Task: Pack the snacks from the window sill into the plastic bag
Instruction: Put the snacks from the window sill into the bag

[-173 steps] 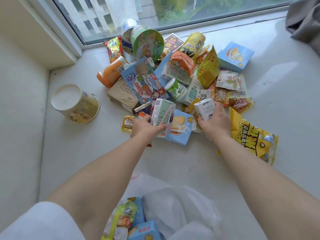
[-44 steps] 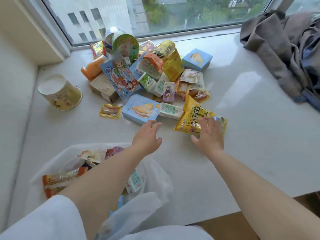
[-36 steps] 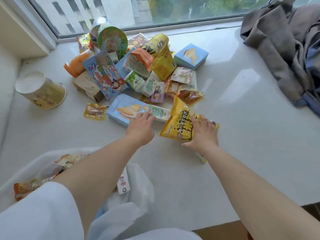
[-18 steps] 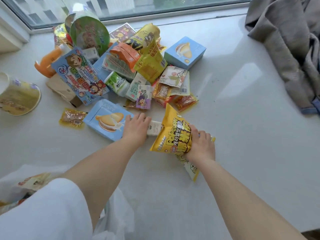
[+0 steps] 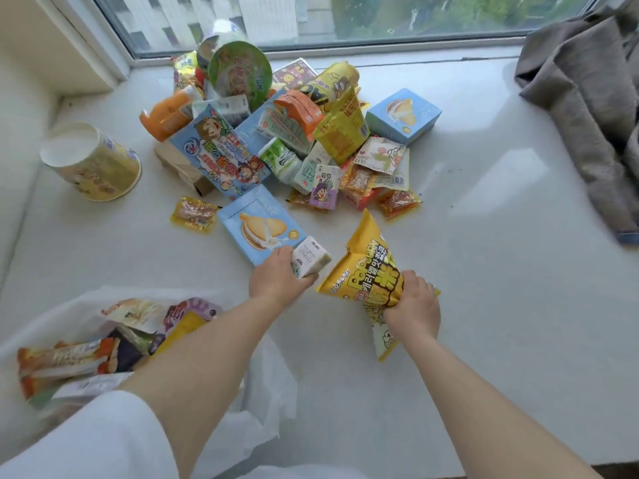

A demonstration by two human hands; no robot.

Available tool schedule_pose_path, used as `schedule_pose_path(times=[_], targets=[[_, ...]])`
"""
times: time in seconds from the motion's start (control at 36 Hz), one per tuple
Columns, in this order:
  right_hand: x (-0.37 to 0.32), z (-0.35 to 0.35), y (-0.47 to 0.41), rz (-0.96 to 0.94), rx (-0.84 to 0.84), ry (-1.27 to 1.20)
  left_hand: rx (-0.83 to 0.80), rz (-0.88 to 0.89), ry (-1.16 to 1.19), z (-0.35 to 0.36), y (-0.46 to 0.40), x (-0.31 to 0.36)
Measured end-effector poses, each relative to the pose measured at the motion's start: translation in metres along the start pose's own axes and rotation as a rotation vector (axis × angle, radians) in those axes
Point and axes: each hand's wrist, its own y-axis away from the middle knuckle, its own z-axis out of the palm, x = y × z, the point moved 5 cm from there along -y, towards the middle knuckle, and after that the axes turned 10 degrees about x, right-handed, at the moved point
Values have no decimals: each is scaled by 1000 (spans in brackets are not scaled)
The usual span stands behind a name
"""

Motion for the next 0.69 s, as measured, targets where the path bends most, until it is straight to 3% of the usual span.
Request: schedule_pose_path(times=[0.19,0.39,0.47,0.61,0.69], targets=[[-41,-3,36,28,-27,-231,216,-74,221,-70,51,-58],[-95,-3,73,-23,-49,-299,309,-84,171,-132,96,-152],[-125,-7,85,-98,-17,-278,263,-5,-12,-144,108,-181],[-165,-7,107,-122,-12,-321,-50,170,-500,-119,129,-217],[-181,-6,122,-122,-32,-341,-118,134,-519,-107,131,-230]])
